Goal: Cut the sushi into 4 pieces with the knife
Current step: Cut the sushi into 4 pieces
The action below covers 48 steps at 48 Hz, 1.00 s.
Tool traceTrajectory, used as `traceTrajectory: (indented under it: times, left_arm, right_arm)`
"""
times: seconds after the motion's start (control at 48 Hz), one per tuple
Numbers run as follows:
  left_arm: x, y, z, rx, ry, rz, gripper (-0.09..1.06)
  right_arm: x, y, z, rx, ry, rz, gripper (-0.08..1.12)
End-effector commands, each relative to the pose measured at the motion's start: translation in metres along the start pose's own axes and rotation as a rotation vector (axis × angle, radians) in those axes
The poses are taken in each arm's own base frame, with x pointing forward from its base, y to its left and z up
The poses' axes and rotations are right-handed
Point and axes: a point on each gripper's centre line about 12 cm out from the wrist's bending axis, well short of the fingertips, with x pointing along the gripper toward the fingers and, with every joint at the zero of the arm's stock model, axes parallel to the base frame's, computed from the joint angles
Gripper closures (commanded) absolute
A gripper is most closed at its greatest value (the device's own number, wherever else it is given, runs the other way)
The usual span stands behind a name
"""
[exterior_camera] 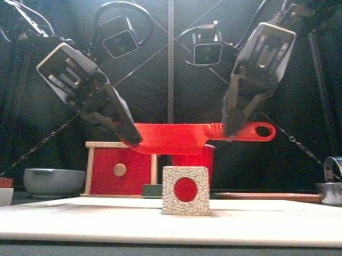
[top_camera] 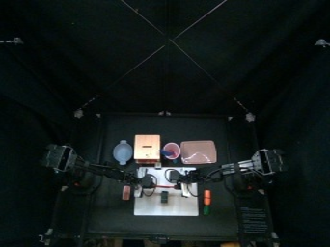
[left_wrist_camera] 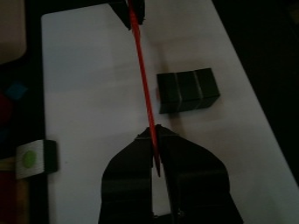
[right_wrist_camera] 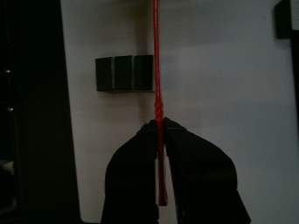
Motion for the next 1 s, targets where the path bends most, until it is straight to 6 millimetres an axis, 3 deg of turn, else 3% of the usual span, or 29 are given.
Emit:
traceTrajectory:
  times: [0.021,0.5,1.0]
  left_arm:
    - [0.000,-0.005,0.005,-0.024,-0.014,-0.008,0.56]
    - [0.025,-0.009,-0.010,-0.035,0.057,-0.012,0.56]
    - [0.028,-0.013,-0.015,-0.036,0.073,-0.020,0.56]
  right_arm:
    - [-0.008,0.013,0.008,-0.009,-0.036,0.030,0.81]
    - [0.018,0.010,-0.008,0.010,0.044,0.019,0.81]
    - [0.027,0.012,-0.012,0.010,0.066,0.020,0.81]
